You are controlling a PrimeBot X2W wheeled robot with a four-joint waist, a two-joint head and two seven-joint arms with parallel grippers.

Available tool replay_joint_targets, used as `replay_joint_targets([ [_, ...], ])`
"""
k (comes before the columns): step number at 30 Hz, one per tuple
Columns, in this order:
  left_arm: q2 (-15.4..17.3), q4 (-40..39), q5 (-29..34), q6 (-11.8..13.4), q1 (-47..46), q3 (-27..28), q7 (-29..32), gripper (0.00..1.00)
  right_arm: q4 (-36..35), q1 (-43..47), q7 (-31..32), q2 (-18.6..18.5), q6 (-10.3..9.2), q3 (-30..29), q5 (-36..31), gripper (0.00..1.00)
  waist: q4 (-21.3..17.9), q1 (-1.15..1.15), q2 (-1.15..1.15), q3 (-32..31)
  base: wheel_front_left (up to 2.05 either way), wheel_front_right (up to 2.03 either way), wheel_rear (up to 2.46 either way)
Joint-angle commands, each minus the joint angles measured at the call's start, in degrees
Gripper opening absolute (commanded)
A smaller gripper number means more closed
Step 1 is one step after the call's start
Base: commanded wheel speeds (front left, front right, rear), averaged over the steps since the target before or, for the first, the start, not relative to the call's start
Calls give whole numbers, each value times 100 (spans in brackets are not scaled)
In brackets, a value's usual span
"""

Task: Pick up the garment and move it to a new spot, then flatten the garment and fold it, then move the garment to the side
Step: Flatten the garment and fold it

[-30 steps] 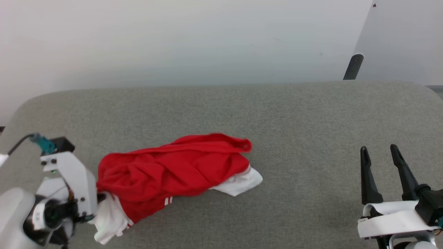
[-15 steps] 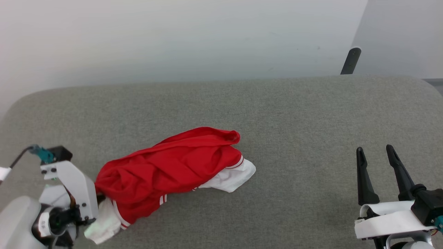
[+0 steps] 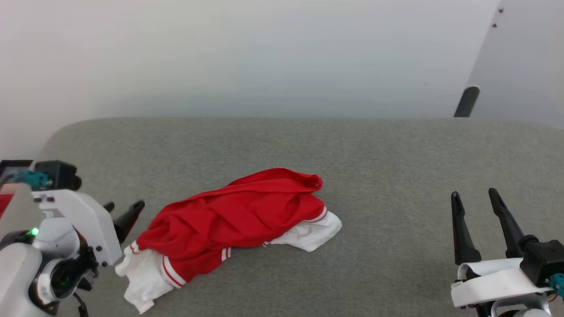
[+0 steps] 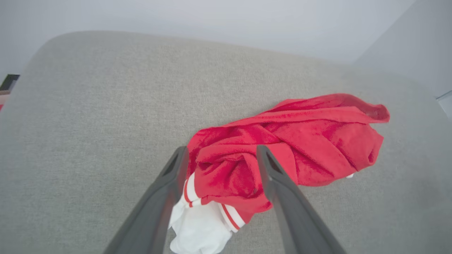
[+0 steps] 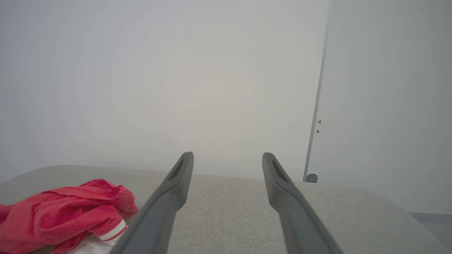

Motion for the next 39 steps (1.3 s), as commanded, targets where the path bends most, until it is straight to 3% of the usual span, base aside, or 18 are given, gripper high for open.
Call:
replay_joint_targets([
  [1, 5, -72, 79, -22, 123, 67, -242, 100, 3, 90, 23, -50, -2, 13, 6, 100, 144, 0, 0, -101, 0, 0, 0],
  [8, 6, -365, 532, -287, 600, 282, -1670, 100, -6, 127, 62, -47, -2, 21, 15, 100, 387, 0, 0, -204, 0, 0, 0],
  [15, -152, -444, 944, -186, 1239, 598, -3225, 100, -33, 224, 142, -80, -2, 91, 41, 100, 645, 0, 0, -245, 0, 0, 0],
  [16, -200, -439, 1019, -166, 1424, 714, -3665, 100, -44, 211, 193, -110, -2, 127, 68, 100, 724, 0, 0, -236, 0, 0, 0],
  [19, -322, -382, 1064, -85, 1751, 905, -4101, 100, -23, 233, 300, -198, -2, 209, 135, 100, 871, 0, 0, -231, 0, 0, 0],
  [24, -568, -414, 1171, 8, 2118, 1211, -4298, 100, -47, 250, 557, -310, -2, 278, 226, 100, 1131, 0, 0, -215, 0, 0, 0],
  [28, -881, -532, 1463, -55, 2359, 1521, -4339, 100, -52, 219, 1011, -479, -2, 313, 351, 100, 1443, 0, 0, -180, 0, 0, 0],
  [39, -1941, -671, 2092, -598, 2571, 2043, -4339, 100, -141, -101, 3405, -1191, -2, 488, 948, 100, 2267, 0, 0, 281, 0, 0, 0],
])
